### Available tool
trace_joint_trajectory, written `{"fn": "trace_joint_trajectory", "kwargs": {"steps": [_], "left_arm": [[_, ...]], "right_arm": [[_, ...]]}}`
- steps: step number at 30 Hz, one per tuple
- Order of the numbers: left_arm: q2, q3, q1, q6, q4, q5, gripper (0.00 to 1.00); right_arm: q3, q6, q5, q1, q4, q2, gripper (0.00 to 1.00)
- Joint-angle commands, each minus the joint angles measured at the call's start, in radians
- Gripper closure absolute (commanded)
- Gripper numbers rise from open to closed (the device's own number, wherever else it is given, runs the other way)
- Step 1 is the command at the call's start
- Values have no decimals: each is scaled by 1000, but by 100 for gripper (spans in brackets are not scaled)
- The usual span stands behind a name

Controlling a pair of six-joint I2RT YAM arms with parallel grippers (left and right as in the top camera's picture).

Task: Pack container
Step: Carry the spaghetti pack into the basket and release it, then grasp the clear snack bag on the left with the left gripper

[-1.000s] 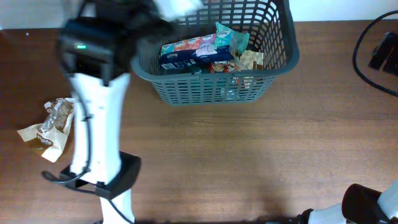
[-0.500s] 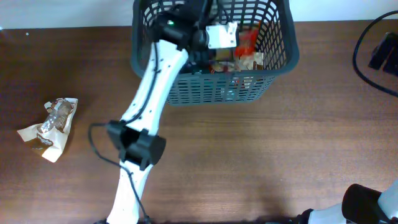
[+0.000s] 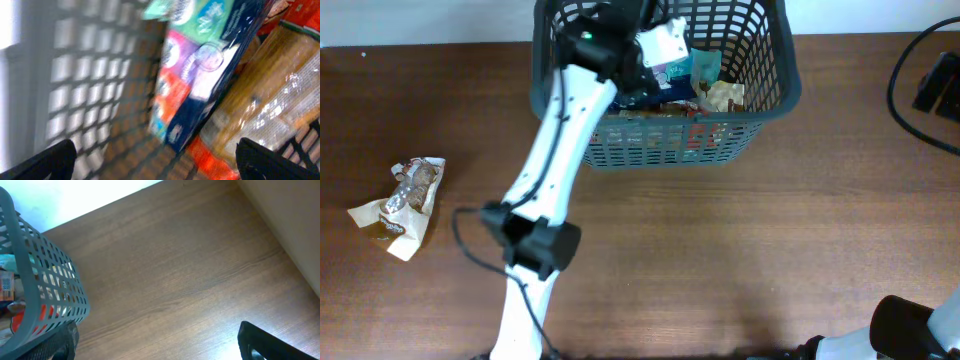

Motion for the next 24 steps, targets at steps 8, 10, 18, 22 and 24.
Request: {"fn": "trace_joint_trajectory", "kwargs": {"steps": [8, 10, 18, 22, 24], "left_arm": [[-576, -388, 378, -99, 18, -5, 4], [-618, -506, 482, -180, 16, 18, 4], [-600, -1015, 789, -369, 97, 26, 7], [-595, -1186, 851, -369, 267, -97, 11], [-581, -1226, 883, -369, 331, -121, 11]], "right_arm": [[0, 8, -2, -3, 2, 2, 1], [-1, 8, -2, -3, 2, 2, 1], [-1, 8, -2, -3, 2, 2, 1], [0, 8, -2, -3, 2, 2, 1], [-1, 8, -2, -3, 2, 2, 1]]}}
